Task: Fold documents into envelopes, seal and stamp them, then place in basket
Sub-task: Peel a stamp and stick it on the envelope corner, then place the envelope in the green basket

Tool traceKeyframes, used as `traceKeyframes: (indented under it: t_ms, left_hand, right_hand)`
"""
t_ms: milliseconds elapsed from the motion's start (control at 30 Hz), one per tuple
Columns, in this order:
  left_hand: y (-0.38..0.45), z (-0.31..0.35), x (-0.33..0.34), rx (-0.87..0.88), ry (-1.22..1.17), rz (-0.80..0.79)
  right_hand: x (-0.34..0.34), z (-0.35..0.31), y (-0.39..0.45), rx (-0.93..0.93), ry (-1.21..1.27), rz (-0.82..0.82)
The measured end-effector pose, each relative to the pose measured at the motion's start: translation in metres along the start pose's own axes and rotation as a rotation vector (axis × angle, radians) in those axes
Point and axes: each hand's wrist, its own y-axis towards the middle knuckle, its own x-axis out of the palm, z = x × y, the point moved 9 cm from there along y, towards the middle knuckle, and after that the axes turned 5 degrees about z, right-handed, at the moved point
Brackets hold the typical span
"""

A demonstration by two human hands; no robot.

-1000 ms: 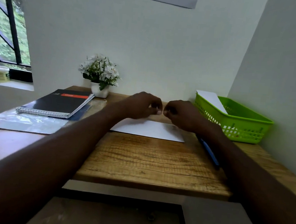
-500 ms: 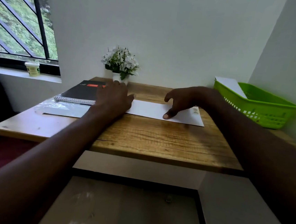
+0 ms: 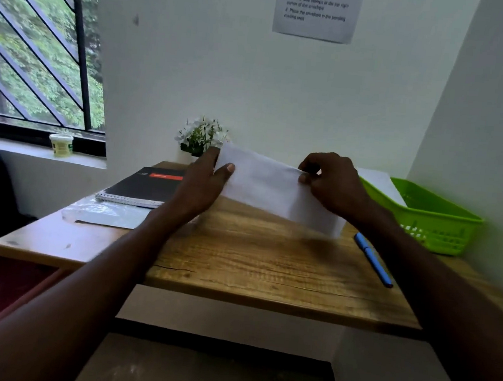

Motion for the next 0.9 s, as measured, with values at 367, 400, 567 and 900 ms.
traceKeyframes:
  t_ms: [367,400,567,900]
  left_hand:
    - [0.023,0.038,0.013,-0.179,-0.833,0.135]
    - [0.032,0.046,0.020,-0.203,-0.911,0.142]
    - [0.080,0.089,0.074,-0.351,-1.094,0.147]
    - [0.131,0.145,0.202,-0.571,-1.027,0.028]
  right_hand:
    - [-0.097,0.005,-0.006,-0.202,0.020,0.528]
    - [-0.106,0.009,-0.003,-0.203,0.013,0.554]
    - [-0.146,0.055,0.013,-0.072,0.005,0.612]
    - [-0.171,0.176,0.006,0.368,-0.064,0.547]
